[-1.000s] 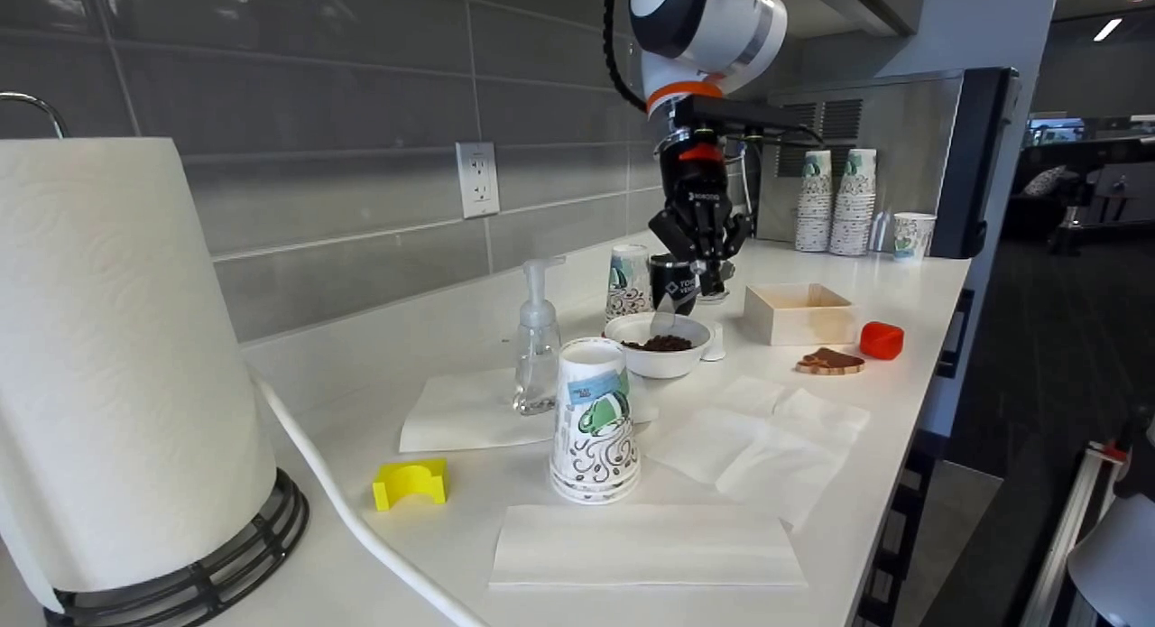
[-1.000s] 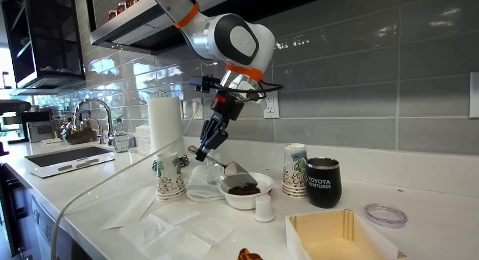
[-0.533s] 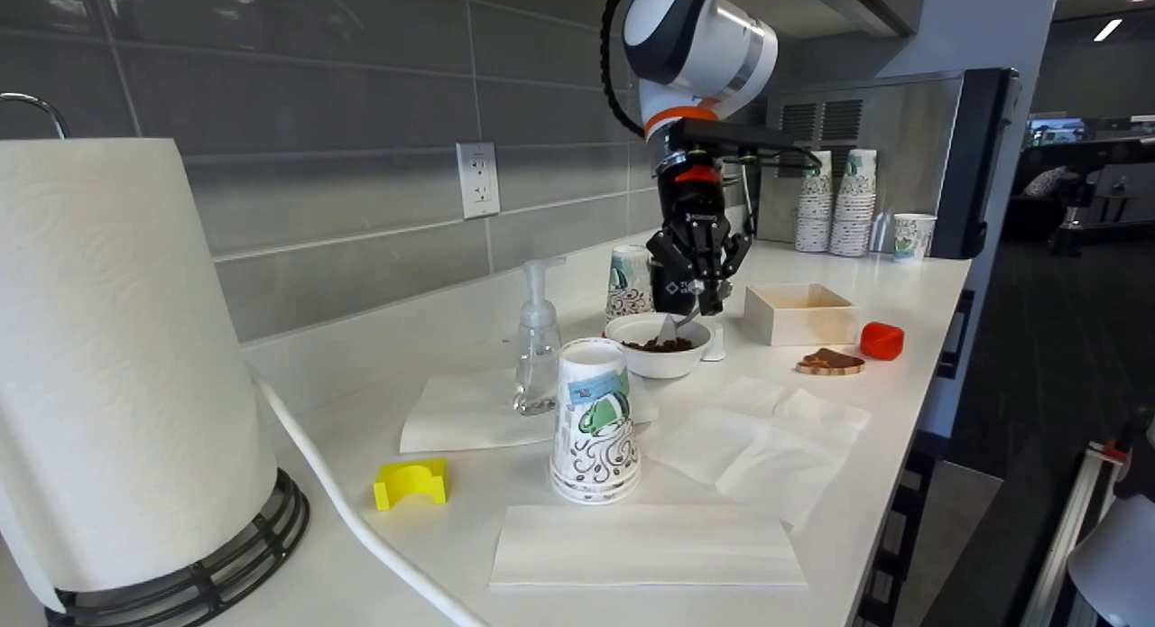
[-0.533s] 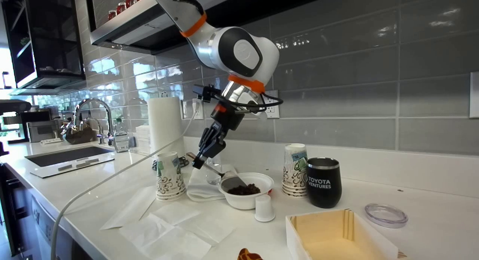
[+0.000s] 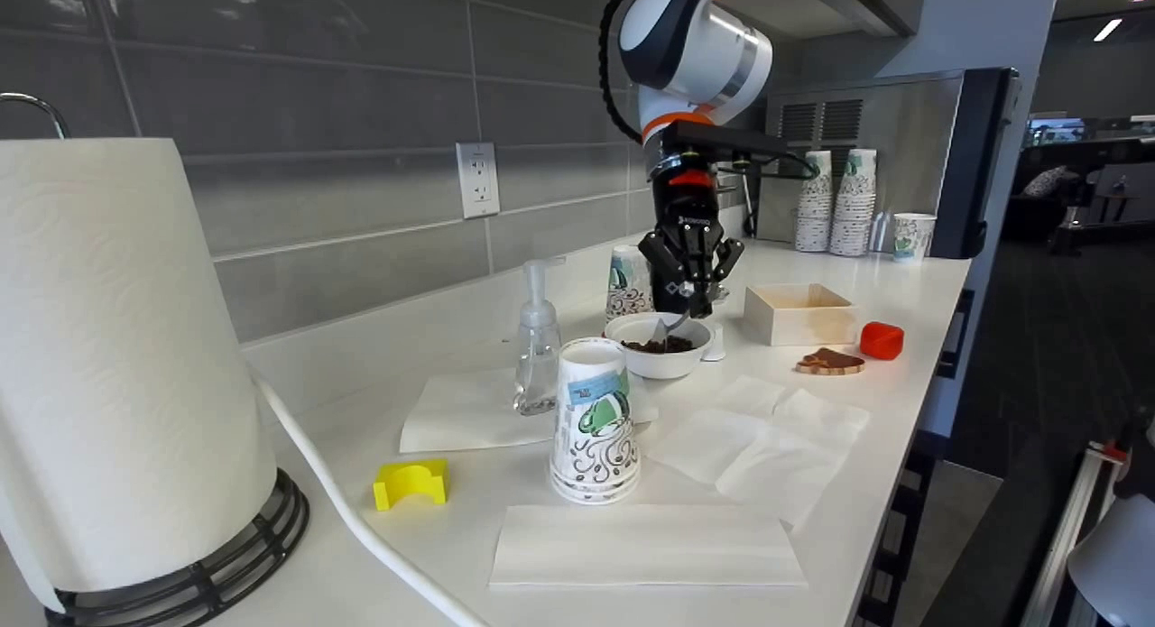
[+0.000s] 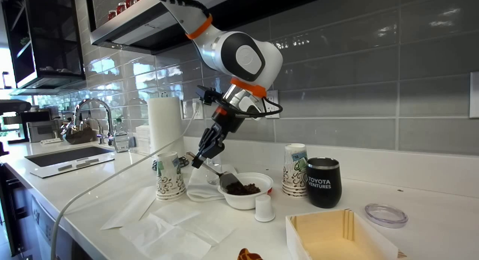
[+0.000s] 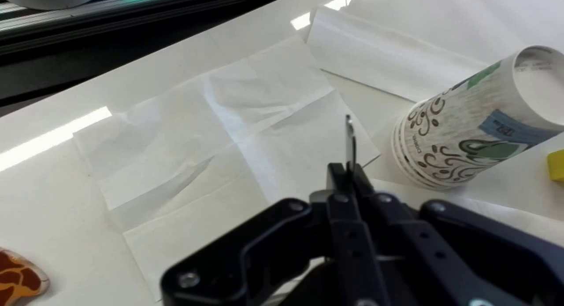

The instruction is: Use the cake spatula to stir the contents in the white bowl.

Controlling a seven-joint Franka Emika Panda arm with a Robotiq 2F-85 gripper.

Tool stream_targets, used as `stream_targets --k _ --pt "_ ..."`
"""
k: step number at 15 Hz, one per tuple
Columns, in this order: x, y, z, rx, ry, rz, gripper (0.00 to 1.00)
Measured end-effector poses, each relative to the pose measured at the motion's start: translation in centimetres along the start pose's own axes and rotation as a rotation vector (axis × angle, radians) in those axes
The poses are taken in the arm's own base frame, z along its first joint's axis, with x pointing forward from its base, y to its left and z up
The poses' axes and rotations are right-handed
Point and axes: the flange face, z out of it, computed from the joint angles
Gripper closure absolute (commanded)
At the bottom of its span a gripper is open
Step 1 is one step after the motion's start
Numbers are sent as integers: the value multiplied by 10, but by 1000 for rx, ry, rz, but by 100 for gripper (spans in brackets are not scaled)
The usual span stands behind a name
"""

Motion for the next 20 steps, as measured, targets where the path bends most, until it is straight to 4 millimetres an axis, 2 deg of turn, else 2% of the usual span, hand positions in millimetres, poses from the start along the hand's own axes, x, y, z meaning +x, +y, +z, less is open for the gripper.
stream_targets --k 4,12,20 --pt "4 -5 -1 31 1 -14 99" --pt "16 -5 -12 41 119 44 99" --pt "11 4 -4 -59 87 113 99"
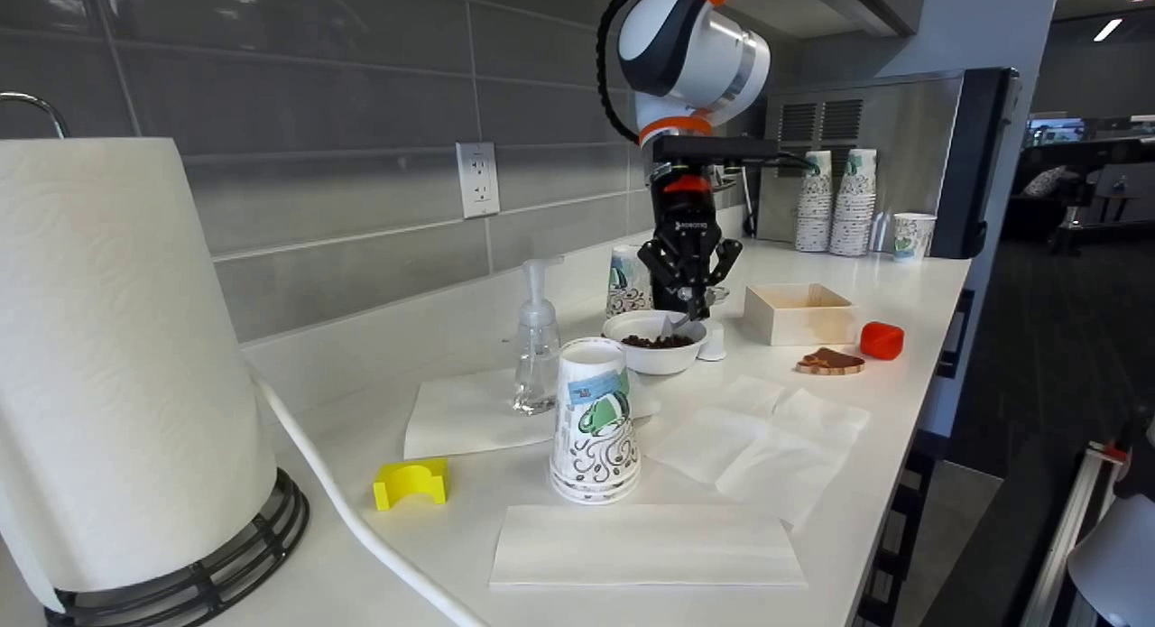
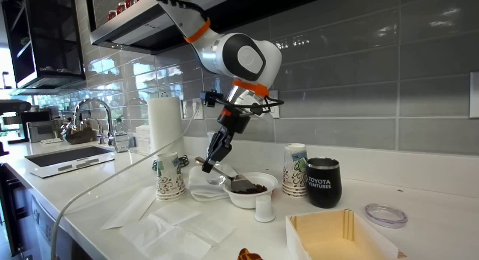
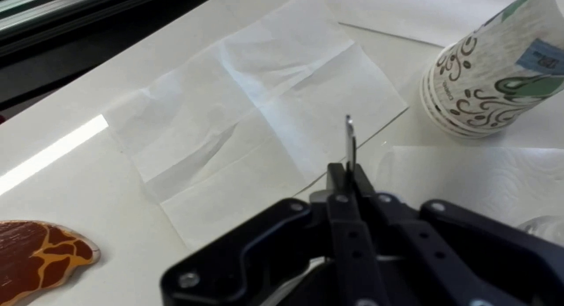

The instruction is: Use the cake spatula to stir the contents in the white bowl.

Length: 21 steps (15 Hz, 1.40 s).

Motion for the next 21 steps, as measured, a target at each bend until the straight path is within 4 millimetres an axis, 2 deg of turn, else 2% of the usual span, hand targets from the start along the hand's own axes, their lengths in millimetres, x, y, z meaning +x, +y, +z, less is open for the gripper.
stream_targets --k 7,14,21 --pt "-7 -2 2 31 -58 -92 99" --pt "-10 -12 -1 173 -88 -185 99" --pt "3 -9 -13 220 17 -142 99"
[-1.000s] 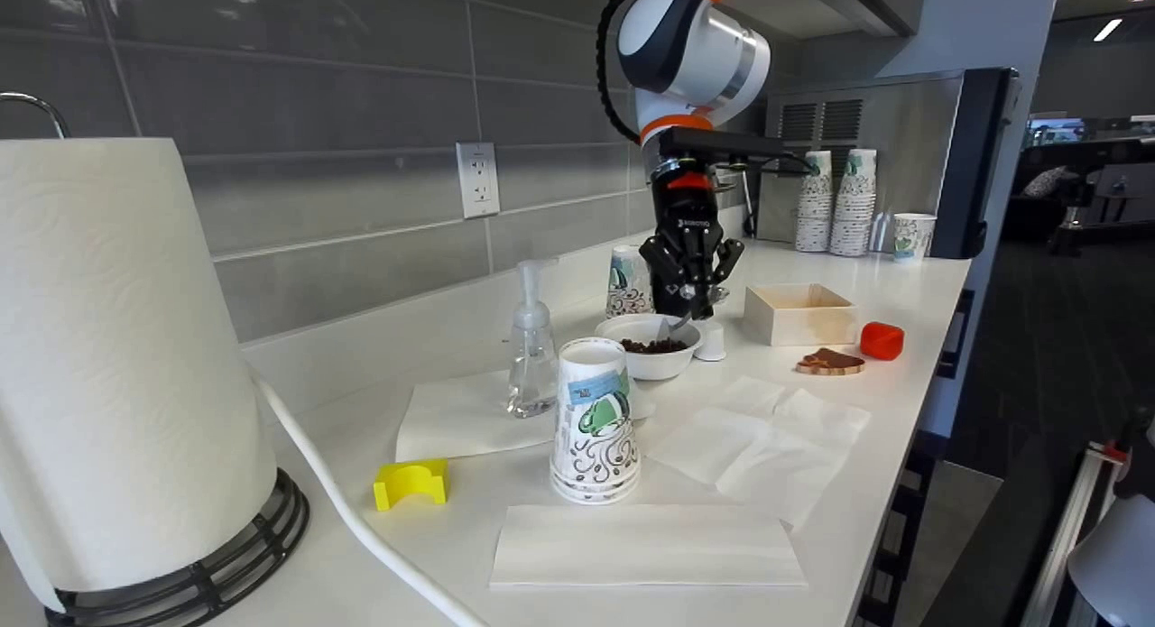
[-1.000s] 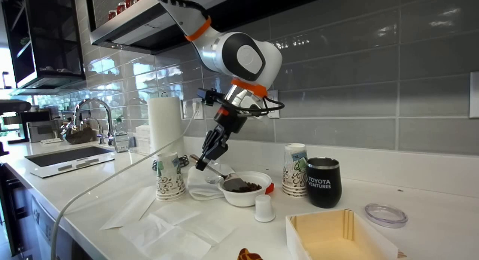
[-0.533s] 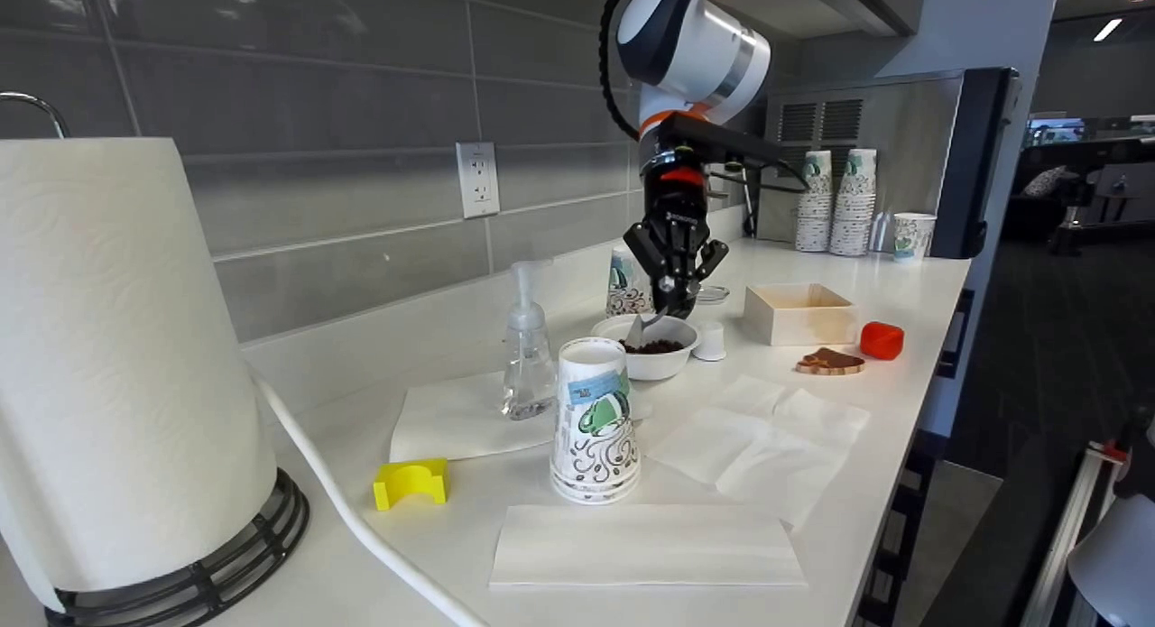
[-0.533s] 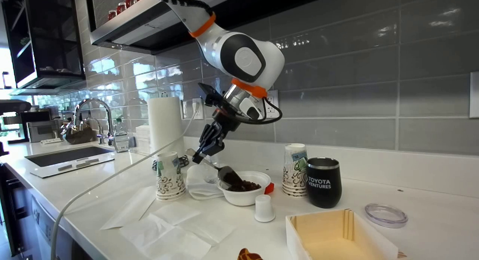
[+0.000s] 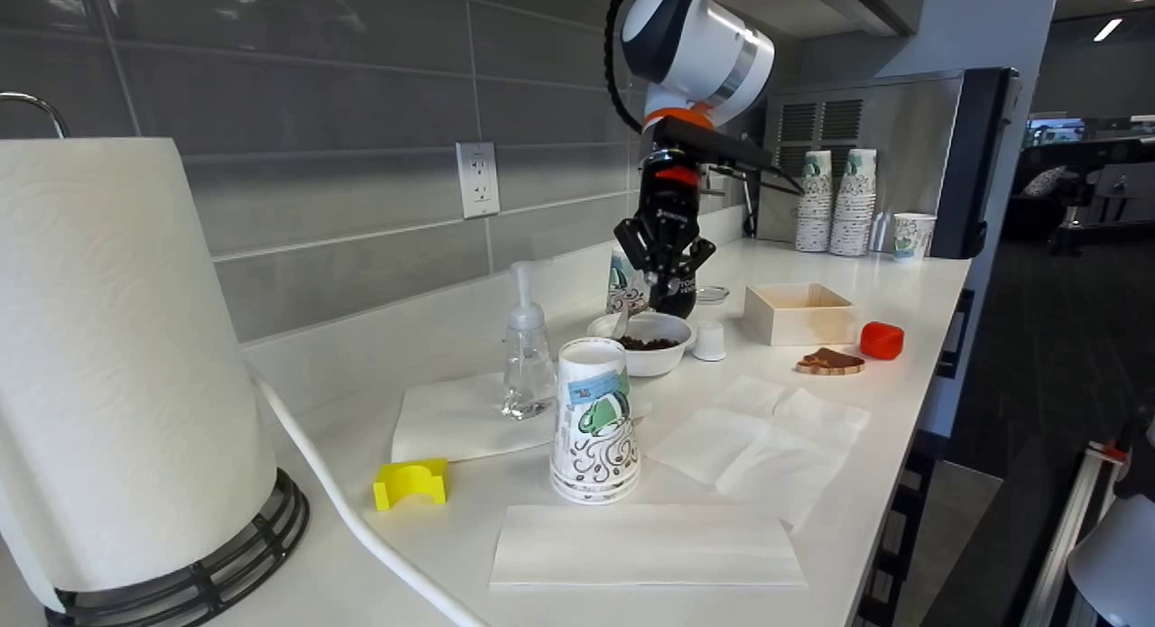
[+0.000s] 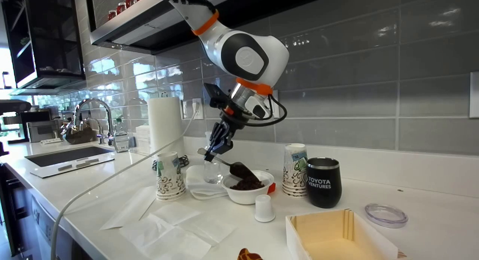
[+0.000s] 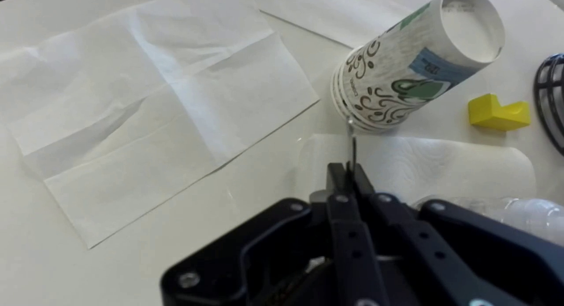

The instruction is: Use the cake spatula to stir the contents in the white bowl.

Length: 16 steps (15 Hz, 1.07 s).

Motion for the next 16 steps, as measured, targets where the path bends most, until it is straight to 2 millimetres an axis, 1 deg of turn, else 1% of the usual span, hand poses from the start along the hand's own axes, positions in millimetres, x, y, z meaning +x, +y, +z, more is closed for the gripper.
stream_targets --k 6,9,12,16 --pt "-3 8 0 -80 23 76 99" --pt "-10 14 0 -132 12 95 99" --pt "-20 16 1 -166 -40 90 99" --pt "-30 16 2 -173 -105 36 99"
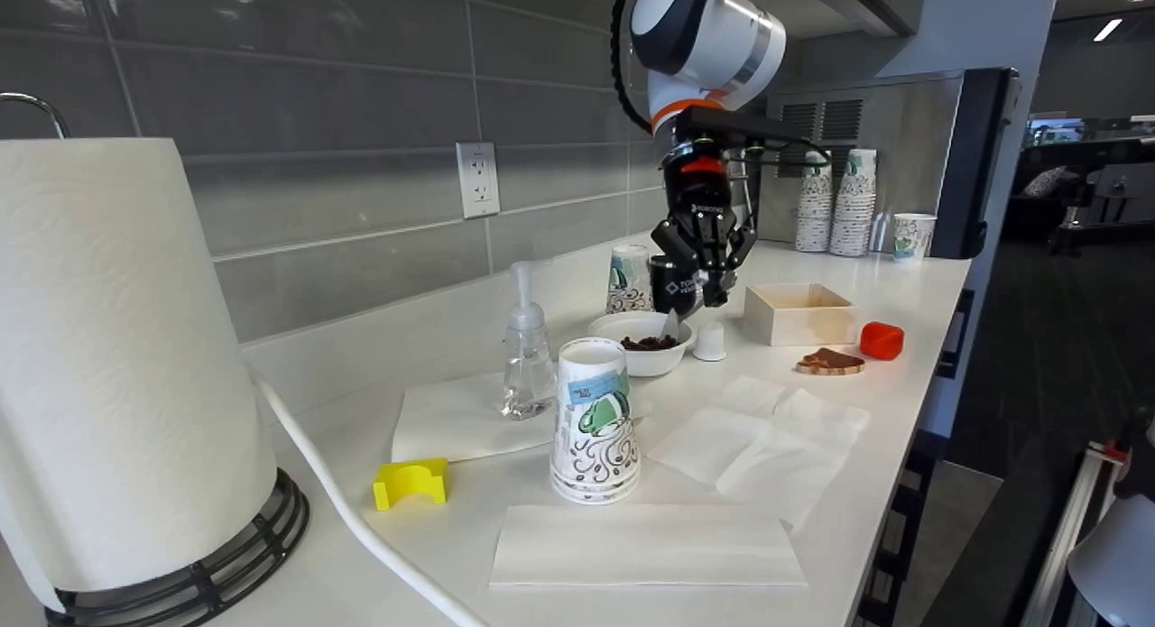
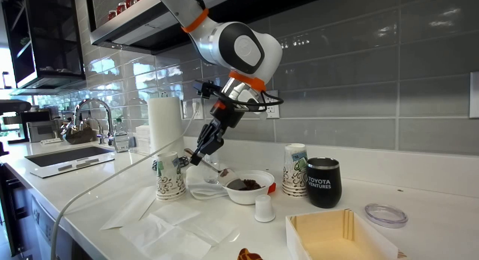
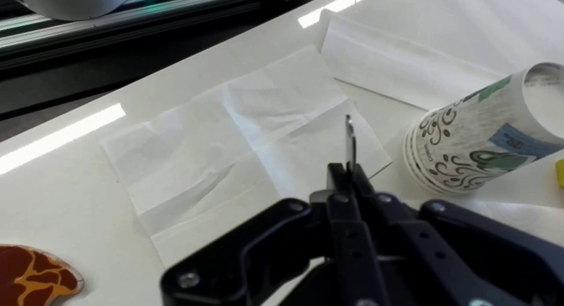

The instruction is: Use the cake spatula to stir the contents in the white bowl.

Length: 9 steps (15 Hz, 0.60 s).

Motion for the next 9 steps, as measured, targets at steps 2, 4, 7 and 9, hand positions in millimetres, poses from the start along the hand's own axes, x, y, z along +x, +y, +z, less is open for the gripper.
stream_targets --k 2,4,7,9 --pt "-2 -1 0 4 -14 -29 99" --pt "-3 -3 -1 18 -27 -54 99" --pt "-3 -6 0 45 -51 -83 99" --pt "0 -9 1 65 -63 -100 99"
